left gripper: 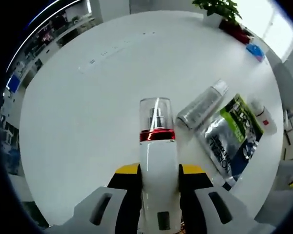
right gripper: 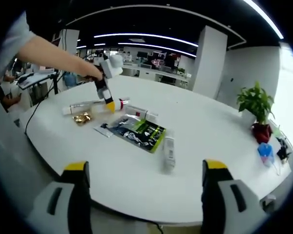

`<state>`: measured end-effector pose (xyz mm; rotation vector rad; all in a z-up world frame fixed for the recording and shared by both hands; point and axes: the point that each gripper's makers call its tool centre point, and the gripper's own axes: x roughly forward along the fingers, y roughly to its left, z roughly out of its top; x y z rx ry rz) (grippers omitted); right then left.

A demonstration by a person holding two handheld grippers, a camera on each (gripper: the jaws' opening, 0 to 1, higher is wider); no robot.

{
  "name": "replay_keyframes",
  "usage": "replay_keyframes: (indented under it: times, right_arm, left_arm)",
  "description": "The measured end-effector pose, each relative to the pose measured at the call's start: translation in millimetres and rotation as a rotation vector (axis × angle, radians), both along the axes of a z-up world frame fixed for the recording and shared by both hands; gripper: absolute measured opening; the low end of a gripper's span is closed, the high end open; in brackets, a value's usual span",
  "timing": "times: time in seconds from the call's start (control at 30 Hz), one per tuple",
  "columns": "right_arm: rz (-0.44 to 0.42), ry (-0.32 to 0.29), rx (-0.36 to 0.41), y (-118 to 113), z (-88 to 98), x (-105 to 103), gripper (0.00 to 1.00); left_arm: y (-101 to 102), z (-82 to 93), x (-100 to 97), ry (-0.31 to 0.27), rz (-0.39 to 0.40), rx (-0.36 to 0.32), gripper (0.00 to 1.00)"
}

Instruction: Arrange the skincare products in the storage area until every visible bottle or jar stands upright without overlapping.

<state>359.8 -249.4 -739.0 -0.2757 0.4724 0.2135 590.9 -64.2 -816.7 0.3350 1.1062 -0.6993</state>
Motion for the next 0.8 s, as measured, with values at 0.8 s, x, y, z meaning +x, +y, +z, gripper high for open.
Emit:
replay_keyframes:
  times: [0.8]
  right_arm:
    - [0.034,0.022,-0.010,5,-3.7,-2,0.97]
  left_arm:
    - [-8,50.9,-2.1,-0.095,0.037,-0.218,0.25]
